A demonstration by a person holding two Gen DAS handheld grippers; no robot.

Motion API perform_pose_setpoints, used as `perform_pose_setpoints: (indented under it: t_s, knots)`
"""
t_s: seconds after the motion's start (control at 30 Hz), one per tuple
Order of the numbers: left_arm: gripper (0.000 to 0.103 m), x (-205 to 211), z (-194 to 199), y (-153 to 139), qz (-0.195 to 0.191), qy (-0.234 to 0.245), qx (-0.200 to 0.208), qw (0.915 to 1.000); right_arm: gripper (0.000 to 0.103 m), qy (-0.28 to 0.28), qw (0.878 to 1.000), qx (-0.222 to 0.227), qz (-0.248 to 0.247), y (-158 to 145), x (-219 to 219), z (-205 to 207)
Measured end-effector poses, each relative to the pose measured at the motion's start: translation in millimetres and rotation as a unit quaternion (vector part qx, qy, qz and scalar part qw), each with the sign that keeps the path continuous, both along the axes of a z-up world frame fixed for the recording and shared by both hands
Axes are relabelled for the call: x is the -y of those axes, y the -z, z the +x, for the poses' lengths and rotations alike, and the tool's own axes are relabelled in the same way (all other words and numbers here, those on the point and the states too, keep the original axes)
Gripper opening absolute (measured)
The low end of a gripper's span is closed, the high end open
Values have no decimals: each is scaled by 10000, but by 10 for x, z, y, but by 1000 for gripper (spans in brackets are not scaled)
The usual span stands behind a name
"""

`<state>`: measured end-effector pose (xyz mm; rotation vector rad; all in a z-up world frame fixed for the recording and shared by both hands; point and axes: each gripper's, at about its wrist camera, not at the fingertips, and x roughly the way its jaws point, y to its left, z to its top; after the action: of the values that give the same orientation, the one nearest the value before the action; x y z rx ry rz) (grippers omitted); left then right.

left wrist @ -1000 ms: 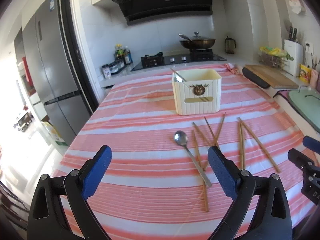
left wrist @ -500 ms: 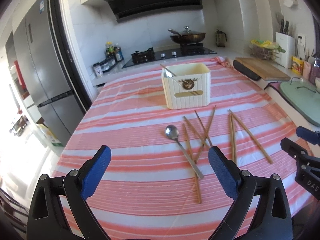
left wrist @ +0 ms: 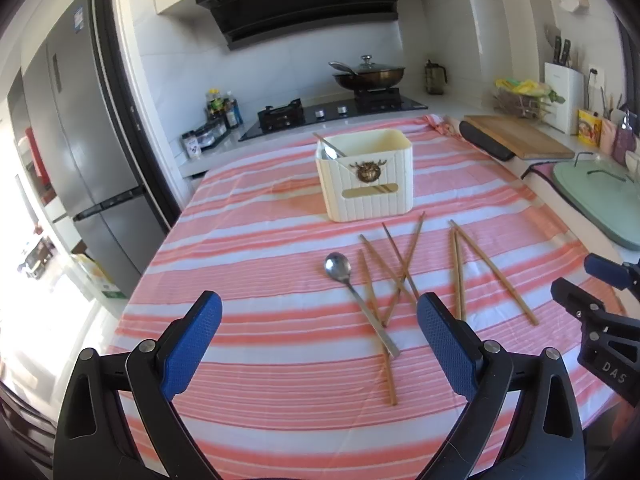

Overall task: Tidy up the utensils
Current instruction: 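Move both open tools back over the remaining utensils, then grasp another chopstick with the right tool while the left tool grasps the second spoon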

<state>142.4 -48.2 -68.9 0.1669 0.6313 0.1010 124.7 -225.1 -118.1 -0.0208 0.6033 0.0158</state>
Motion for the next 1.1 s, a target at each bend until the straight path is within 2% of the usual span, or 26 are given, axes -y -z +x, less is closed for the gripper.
perform_pose_setpoints:
  t_s: [0.1, 0.2, 0.3, 0.47, 0.6, 0.77, 0.9, 1.0, 1.1]
  knots:
    - [100, -75, 51, 55, -84, 65, -118, 9999, 57, 9, 10000, -11, -44, 13, 15, 16]
    - [101, -368, 211, 223, -594, -28, -493, 9970, 57, 220, 9998, -26, -15, 50, 153, 49]
    - [100, -648, 400, 493, -1214, -22, -960, 9879, 57, 486, 9987, -179, 16, 149, 365, 121]
    - [99, -721, 710, 856, -1773, 242, -1541, 9717, 57, 506, 9972, -556, -48, 322, 605, 342]
    - [95, -641, 1083, 994, -2081, 305, -1805, 9608, 57, 290, 9963, -809, 2, 388, 680, 564]
    - [91, -637, 1500, 1176, -2142, -285, -1946, 9568, 57, -66, 9946, -1028, -151, 463, 601, 815]
    - [91, -614, 1621, 1325, -1906, -719, -2025, 9578, 57, -169, 9927, -1180, -196, 540, 551, 1017]
    - [91, -579, 1607, 1353, -1583, -770, -1971, 9644, 57, -258, 9905, -1327, -248, 633, 502, 1202]
    - [91, -589, 1552, 1336, -1513, -642, -1991, 9661, 56, -427, 9864, -1531, -406, 775, 417, 1385]
